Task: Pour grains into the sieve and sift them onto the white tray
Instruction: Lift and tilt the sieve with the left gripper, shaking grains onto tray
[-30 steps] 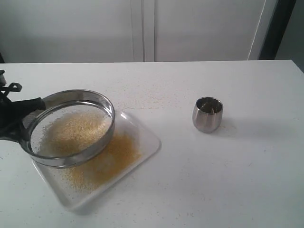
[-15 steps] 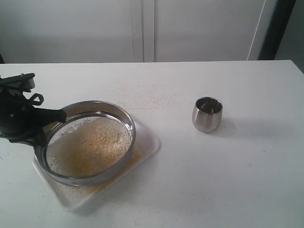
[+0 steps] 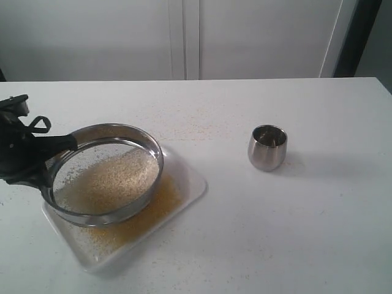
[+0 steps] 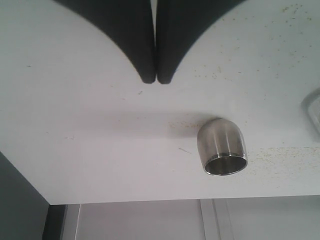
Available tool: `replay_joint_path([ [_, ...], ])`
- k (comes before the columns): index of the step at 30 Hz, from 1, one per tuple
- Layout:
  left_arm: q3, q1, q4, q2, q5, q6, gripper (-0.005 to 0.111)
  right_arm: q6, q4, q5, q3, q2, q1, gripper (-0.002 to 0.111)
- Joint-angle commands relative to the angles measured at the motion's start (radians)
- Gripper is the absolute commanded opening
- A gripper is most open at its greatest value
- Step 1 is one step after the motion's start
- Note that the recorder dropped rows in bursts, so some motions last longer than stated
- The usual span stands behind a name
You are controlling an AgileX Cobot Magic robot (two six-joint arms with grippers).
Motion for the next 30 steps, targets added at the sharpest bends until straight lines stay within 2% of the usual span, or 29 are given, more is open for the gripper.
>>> replay_joint_path([
  [1,-0.003,-0.054,-0.017,-0.006,-0.014,0.183,0.0,0.002,-0.002,-0.008,0.005,-0.004,-0.006,0.0],
  [3,-0.003,-0.007,0.041,-0.006,-0.016,0.051,0.0,0.002,-0.002,-0.008,0.005,-0.004,-0.006,0.0],
  [5,-0.003,0.036,-0.003,-0.006,-0.001,-0.1,0.0,0.002,-0.002,-0.008,0.005,-0.004,-0.006,0.0],
  [6,-0.003,0.036,-0.039,-0.006,0.008,-0.09,0.0,0.002,-0.002,-0.008,0.005,-0.004,-0.006,0.0],
  [8,-0.003,-0.009,-0.122,-0.008,0.013,0.073,0.0,0.002,-0.002,-0.008,0.005,-0.004,-0.006,0.0],
  [10,-0.003,-0.051,-0.113,-0.008,0.001,0.203,0.0,0.002,-0.002,-0.008,0.005,-0.004,-0.006,0.0],
  [12,-0.003,-0.051,-0.026,-0.008,-0.026,0.165,0.0,0.002,-0.002,-0.008,0.005,-0.004,-0.006,0.0],
  [13,-0.003,-0.03,-0.001,-0.008,-0.044,0.063,0.0,0.002,-0.002,-0.008,0.005,-0.004,-0.006,0.0],
  [16,-0.003,0.011,-0.031,-0.008,-0.042,-0.1,0.0,0.002,-0.002,-0.008,0.005,-0.004,-0.006,0.0],
  [19,-0.003,-0.021,-0.12,-0.008,-0.01,0.045,0.0,0.002,-0.002,-0.008,0.005,-0.004,-0.006,0.0],
  [21,-0.003,-0.037,-0.12,-0.008,-0.003,0.112,0.0,0.002,-0.002,-0.008,0.005,-0.004,-0.006,0.0],
  [25,-0.003,0.034,-0.029,-0.008,-0.001,0.033,0.0,0.002,-0.002,-0.008,0.005,-0.004,-0.006,0.0],
  [27,-0.003,0.065,-0.095,-0.008,0.011,-0.016,0.0,0.002,-0.002,-0.008,0.005,-0.004,-0.006,0.0],
  [30,-0.003,0.026,-0.217,-0.008,0.025,0.133,0.0,0.002,-0.002,-0.008,0.005,-0.004,-0.006,0.0],
])
